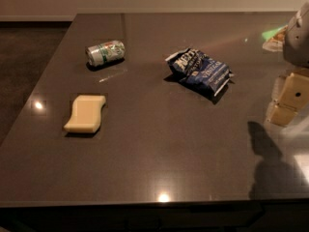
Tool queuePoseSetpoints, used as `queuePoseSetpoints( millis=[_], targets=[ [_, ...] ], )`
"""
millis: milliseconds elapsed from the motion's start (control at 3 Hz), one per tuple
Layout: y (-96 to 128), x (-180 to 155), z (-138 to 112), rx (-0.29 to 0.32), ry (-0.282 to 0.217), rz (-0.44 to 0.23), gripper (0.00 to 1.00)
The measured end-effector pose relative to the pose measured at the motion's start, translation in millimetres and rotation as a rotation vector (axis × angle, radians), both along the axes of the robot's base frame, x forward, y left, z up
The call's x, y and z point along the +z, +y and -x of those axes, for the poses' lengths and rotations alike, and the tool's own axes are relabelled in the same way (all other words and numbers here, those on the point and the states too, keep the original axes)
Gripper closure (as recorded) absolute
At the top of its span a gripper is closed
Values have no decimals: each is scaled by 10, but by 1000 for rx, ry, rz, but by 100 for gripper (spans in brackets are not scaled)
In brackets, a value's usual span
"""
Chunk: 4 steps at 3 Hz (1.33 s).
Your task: Pick blue chip bag
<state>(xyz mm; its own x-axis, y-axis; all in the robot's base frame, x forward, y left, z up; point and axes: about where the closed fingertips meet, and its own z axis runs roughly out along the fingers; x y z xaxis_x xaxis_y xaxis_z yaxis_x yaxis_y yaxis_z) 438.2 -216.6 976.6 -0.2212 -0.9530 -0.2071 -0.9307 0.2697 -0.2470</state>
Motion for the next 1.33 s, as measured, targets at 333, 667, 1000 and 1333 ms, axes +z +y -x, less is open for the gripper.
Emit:
queuePoseSetpoints(
  millis=[333, 667, 1000, 1333],
  targets=[
    [4, 5, -11, -3, 2, 0, 0],
    [10, 13, -31, -8, 6, -1, 0],
    [92, -118, -361, -58, 14, -34, 0],
    [138, -269, -706, -123, 0, -45, 0]
  ],
)
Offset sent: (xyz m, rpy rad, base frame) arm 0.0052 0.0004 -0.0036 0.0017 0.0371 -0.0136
